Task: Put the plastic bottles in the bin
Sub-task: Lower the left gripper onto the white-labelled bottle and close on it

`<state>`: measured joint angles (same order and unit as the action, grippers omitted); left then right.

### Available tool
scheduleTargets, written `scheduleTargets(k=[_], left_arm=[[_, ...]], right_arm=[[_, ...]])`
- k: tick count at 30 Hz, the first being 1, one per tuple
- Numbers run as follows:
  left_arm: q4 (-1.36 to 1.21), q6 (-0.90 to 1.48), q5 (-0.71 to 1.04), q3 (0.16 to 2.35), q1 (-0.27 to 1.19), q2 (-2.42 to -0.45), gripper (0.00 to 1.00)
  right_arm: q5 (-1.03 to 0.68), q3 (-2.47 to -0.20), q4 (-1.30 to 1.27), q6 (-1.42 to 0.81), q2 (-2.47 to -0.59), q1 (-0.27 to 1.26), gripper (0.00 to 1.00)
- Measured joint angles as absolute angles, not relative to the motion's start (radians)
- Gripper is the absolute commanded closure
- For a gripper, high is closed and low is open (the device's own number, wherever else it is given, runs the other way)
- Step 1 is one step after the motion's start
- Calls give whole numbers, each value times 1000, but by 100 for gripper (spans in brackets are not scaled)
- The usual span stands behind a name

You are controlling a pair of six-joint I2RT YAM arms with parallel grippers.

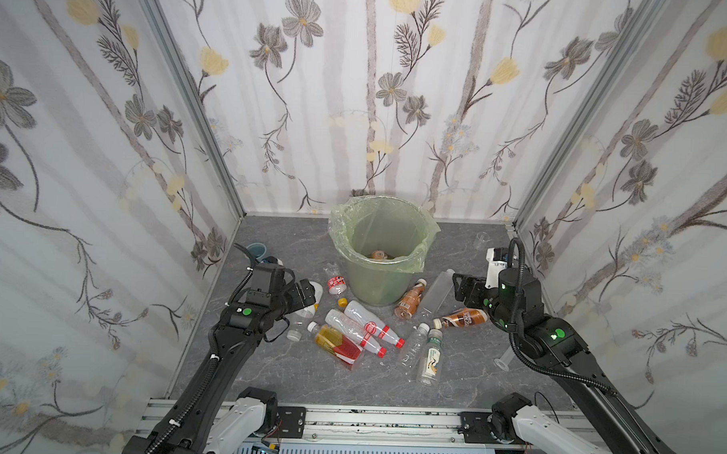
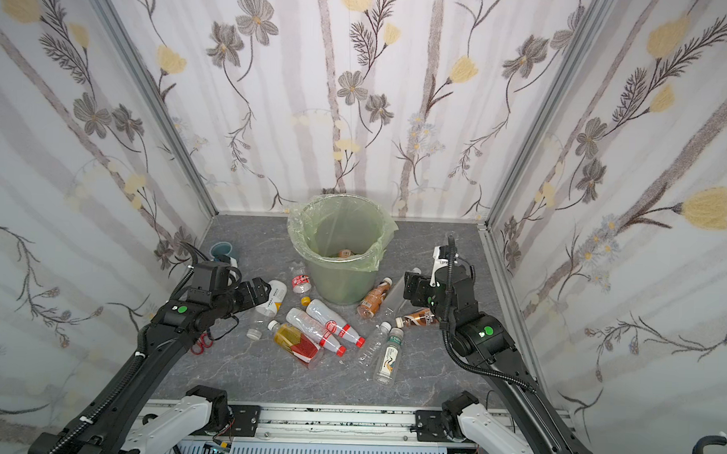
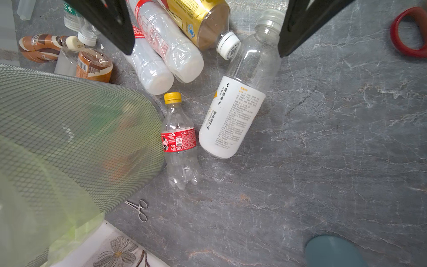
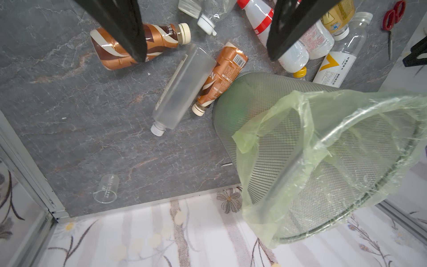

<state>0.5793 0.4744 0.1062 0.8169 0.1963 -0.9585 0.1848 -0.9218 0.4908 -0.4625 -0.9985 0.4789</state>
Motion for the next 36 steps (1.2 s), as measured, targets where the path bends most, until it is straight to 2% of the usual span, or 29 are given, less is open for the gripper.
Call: scheduleTargets(k=[14, 36], left_arm=[[571, 474, 105, 813, 196, -995, 3], [509, 392, 59, 830, 197, -1295, 7]], right_arm=[[144, -765, 500, -510, -928, 391, 18], [107, -719, 482, -523, -896, 377, 18]])
